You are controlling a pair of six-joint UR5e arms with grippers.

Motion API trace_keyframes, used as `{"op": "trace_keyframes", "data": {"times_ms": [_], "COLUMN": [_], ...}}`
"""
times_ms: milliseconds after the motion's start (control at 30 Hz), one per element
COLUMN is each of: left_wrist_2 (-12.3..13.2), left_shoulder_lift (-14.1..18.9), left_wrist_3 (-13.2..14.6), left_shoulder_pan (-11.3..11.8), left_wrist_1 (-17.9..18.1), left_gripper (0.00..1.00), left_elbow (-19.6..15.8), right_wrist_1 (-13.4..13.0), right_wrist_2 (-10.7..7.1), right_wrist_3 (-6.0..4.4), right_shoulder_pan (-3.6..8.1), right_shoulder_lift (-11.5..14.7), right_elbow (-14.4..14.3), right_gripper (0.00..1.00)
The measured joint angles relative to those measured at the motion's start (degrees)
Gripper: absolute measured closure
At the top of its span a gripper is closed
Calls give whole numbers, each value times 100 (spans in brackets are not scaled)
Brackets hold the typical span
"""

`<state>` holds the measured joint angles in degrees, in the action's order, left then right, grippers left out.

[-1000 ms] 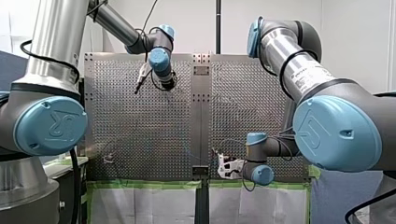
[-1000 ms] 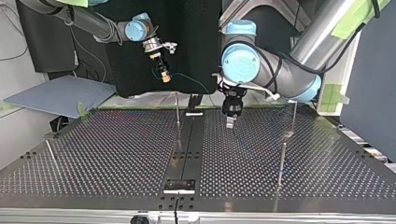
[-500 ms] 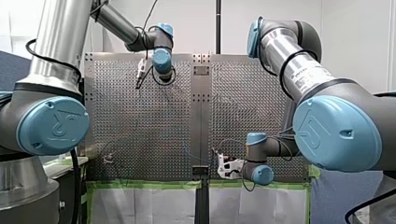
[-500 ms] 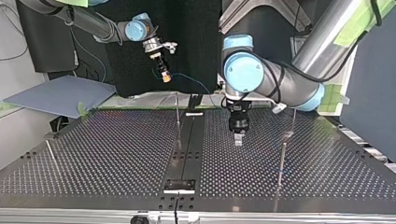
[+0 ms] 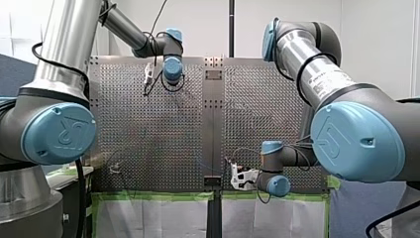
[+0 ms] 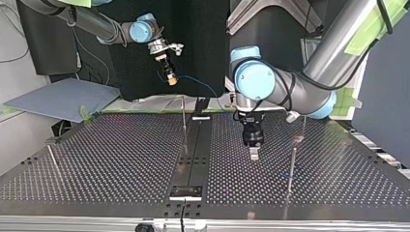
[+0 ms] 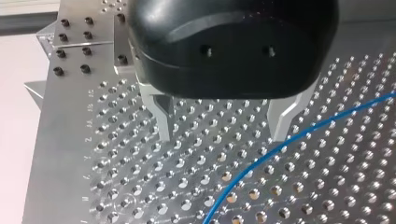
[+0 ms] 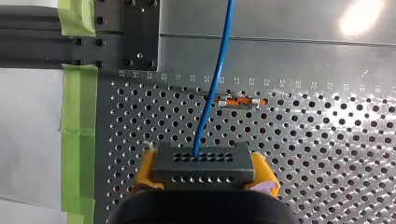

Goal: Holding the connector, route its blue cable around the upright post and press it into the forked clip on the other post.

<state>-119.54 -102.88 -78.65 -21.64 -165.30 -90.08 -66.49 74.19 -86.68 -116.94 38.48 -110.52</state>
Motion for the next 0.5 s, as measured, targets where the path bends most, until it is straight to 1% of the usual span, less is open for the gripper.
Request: {"op": "trace_keyframes", "data": {"times_ms": [100, 233, 433, 500], "left_wrist_2": [-64, -235, -501, -540], "left_shoulder_lift": [-110, -248, -291, -299], "left_wrist_3": [86, 219, 328, 352], "left_shoulder_pan": [10, 12, 21, 24], "left_wrist_1": [123, 316, 602, 659], "left_gripper": [0, 0, 0, 0], "left_elbow": [31, 43, 39, 38], "right_wrist_1": [5, 11, 12, 10], "right_wrist_2": [0, 0, 0, 0], "right_wrist_3": [3, 12, 17, 17], "right_shoulder_pan": [0, -1, 0, 0], "right_shoulder_lift": [0, 0, 0, 0], "right_elbow": [0, 0, 3, 3], "right_gripper": [100, 100, 100, 100]}}
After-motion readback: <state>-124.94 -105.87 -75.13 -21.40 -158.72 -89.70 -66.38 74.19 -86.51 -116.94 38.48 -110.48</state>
